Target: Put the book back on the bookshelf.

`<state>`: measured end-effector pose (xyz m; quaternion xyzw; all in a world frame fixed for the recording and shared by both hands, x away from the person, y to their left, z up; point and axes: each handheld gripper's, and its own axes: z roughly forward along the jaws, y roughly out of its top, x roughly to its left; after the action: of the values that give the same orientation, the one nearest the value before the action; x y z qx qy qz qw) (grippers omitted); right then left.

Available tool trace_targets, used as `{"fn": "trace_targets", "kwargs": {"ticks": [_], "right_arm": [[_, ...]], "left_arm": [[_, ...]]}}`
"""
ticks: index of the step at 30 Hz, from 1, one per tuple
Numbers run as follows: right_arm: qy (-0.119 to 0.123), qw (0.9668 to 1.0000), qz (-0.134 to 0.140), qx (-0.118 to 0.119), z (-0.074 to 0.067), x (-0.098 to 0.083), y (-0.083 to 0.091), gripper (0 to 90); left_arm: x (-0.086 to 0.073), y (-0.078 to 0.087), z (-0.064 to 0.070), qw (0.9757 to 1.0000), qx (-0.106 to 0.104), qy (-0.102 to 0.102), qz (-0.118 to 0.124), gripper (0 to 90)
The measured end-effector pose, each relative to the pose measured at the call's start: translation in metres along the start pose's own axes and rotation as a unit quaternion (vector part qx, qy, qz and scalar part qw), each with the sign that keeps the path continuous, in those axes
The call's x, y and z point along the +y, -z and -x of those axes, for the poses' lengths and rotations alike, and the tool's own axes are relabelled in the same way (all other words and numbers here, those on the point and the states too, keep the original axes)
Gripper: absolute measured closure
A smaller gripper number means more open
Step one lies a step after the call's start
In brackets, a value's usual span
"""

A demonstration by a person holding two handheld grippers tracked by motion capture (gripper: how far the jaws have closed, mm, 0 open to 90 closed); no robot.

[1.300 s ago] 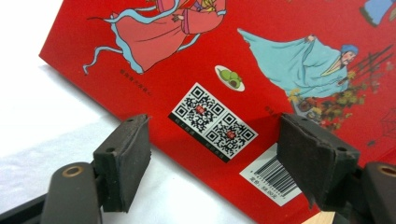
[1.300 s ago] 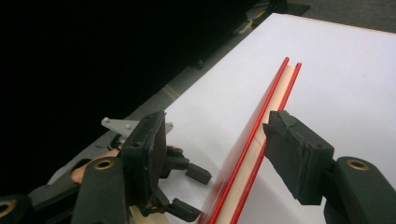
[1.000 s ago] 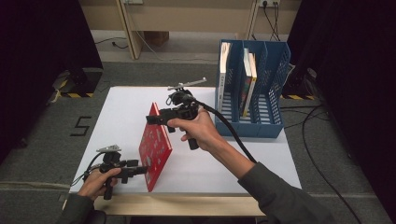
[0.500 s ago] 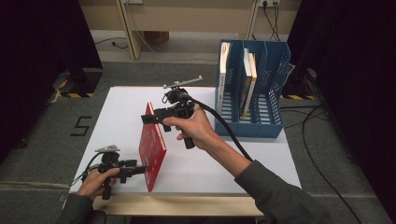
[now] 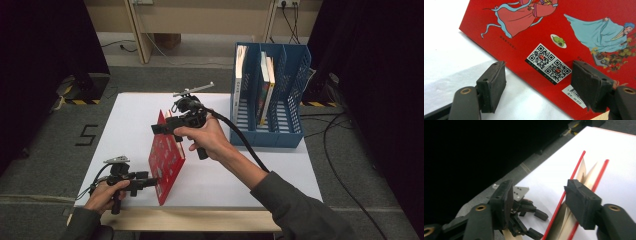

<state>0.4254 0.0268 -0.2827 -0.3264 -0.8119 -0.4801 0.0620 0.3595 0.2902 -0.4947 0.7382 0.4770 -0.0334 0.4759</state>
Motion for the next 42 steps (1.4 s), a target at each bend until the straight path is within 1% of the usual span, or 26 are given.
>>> {"fn": "trace_targets", "kwargs": {"ticks": [4, 8, 12, 14, 17, 18, 20, 21, 24, 25, 27, 29, 31, 32, 33, 35, 36, 40, 42], "right_arm": [[0.01, 0.9996, -0.02, -0.018, 0.0, 0.001, 0.002, 43.4], [0.025, 0.9989, -0.032, -0.024, -0.004, 0.001, 0.0, 45.2], [0.033, 0.9985, -0.036, -0.025, -0.008, 0.003, -0.002, 45.5], [0.037, 0.9981, -0.04, -0.03, -0.009, 0.003, -0.002, 46.7], [0.047, 0.9974, -0.043, -0.034, -0.011, 0.004, -0.002, 51.5], [0.048, 0.9973, -0.042, -0.037, -0.011, 0.004, -0.003, 53.4], [0.055, 0.9967, -0.044, -0.04, -0.013, 0.004, -0.004, 55.0], [0.06, 0.9964, -0.045, -0.041, -0.015, 0.004, -0.004, 57.2], [0.066, 0.9958, -0.047, -0.043, -0.02, 0.005, -0.004, 58.9], [0.064, 0.996, -0.048, -0.041, -0.021, 0.005, -0.004, 59.0], [0.071, 0.9953, -0.05, -0.042, -0.025, 0.007, -0.006, 59.1], [0.076, 0.9951, -0.051, -0.037, -0.029, 0.011, -0.009, 60.0], [0.082, 0.9945, -0.056, -0.034, -0.033, 0.014, -0.012, 61.0], [0.089, 0.9935, -0.061, -0.038, -0.036, 0.015, -0.013, 61.0], [0.093, 0.9928, -0.064, -0.041, -0.037, 0.016, -0.014, 60.7], [0.095, 0.9922, -0.069, -0.042, -0.038, 0.017, -0.013, 59.2], [0.089, 0.9926, -0.07, -0.043, -0.037, 0.017, -0.012, 57.9], [0.085, 0.9933, -0.066, -0.043, -0.033, 0.015, -0.009, 55.9], [0.082, 0.9938, -0.065, -0.039, -0.031, 0.014, -0.007, 54.2]], "left_arm": [[0.0, 0.0, 0.001, 1.0, 0.0, -0.002, -0.001, 28.4], [0.0, 0.002, -0.001, 1.0, -0.001, -0.002, -0.001, 27.6], [0.0, 0.002, -0.001, 1.0, -0.002, -0.002, -0.001, 27.3], [0.0, 0.003, -0.002, 1.0, -0.002, -0.002, -0.001, 26.8], [0.0, 0.003, -0.002, 1.0, -0.001, -0.004, -0.001, 26.3], [-0.001, 0.003, -0.002, 1.0, -0.002, -0.003, 0.0, 26.4], [-0.001, 0.002, -0.002, 1.0, -0.006, 0.0, 0.0, 27.0], [-0.001, 0.001, -0.002, 1.0, -0.008, 0.004, 0.001, 27.0], [-0.001, -0.001, -0.001, 0.9999, -0.011, 0.009, 0.004, 27.1], [-0.001, -0.001, -0.001, 0.9999, -0.012, 0.009, 0.003, 27.1], [-0.001, -0.003, 0.001, 0.9999, -0.012, 0.008, 0.004, 27.5], [0.0, -0.007, 0.006, 0.9999, -0.014, 0.006, 0.003, 29.5], [0.001, -0.009, 0.01, 1.0, -0.008, -0.004, 0.001, 29.6], [0.002, -0.009, 0.011, 0.9999, -0.005, -0.009, 0.0, 29.8], [0.001, -0.009, 0.011, 0.9999, -0.005, -0.009, 0.001, 29.7], [0.001, -0.008, 0.009, 0.9999, -0.008, -0.007, 0.0, 28.3], [0.001, -0.008, 0.009, 0.9999, -0.008, -0.008, 0.0, 27.8], [0.002, -0.008, 0.009, 0.9999, -0.007, -0.011, -0.001, 26.9], [0.002, -0.008, 0.009, 0.9999, -0.008, -0.011, 0.0, 26.3]]}}
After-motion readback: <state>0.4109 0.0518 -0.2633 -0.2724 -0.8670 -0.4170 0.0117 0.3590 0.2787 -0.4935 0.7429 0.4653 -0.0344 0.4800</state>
